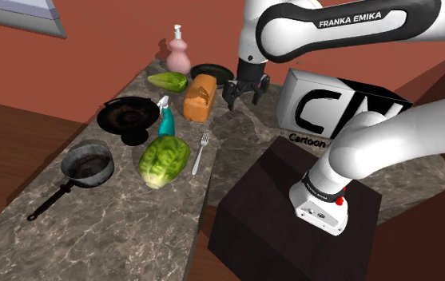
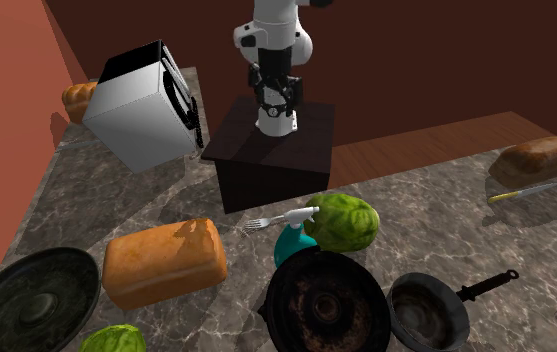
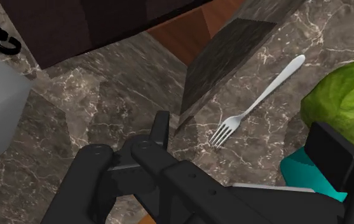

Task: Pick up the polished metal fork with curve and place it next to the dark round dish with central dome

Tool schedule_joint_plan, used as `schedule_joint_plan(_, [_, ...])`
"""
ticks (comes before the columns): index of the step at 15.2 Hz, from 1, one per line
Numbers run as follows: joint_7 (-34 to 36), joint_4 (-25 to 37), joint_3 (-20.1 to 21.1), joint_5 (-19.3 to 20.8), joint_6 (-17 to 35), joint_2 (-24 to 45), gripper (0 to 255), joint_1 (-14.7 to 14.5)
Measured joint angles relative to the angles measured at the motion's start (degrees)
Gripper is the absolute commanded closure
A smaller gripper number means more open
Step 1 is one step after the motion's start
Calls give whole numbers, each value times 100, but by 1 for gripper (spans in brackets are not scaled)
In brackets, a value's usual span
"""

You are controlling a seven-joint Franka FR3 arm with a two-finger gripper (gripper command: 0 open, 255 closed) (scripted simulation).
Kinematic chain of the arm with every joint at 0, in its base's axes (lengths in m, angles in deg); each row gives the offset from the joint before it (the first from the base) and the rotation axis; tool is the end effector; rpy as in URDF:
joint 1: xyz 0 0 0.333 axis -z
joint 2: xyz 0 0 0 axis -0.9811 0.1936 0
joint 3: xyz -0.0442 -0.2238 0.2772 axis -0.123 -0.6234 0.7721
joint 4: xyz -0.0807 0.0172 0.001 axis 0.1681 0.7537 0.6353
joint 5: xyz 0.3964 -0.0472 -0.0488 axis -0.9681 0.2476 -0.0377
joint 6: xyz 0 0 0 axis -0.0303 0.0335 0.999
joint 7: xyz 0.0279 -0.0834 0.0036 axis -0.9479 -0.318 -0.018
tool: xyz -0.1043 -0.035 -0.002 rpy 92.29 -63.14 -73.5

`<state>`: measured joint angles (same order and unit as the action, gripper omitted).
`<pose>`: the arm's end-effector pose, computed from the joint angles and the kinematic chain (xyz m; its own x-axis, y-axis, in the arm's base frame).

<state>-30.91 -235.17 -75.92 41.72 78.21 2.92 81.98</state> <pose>0.3293 0.0717 0.4793 0.9030 -0.4293 -0.0181 -0.4287 -0.9030 0.0286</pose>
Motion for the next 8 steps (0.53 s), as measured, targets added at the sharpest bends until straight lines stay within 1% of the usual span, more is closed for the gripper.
schedule_joint_plan(4, [741,-155,363,-91,933,683,0,170])
schedule_joint_plan(8, [1536,-179,724,-11,1946,1583,0,408])
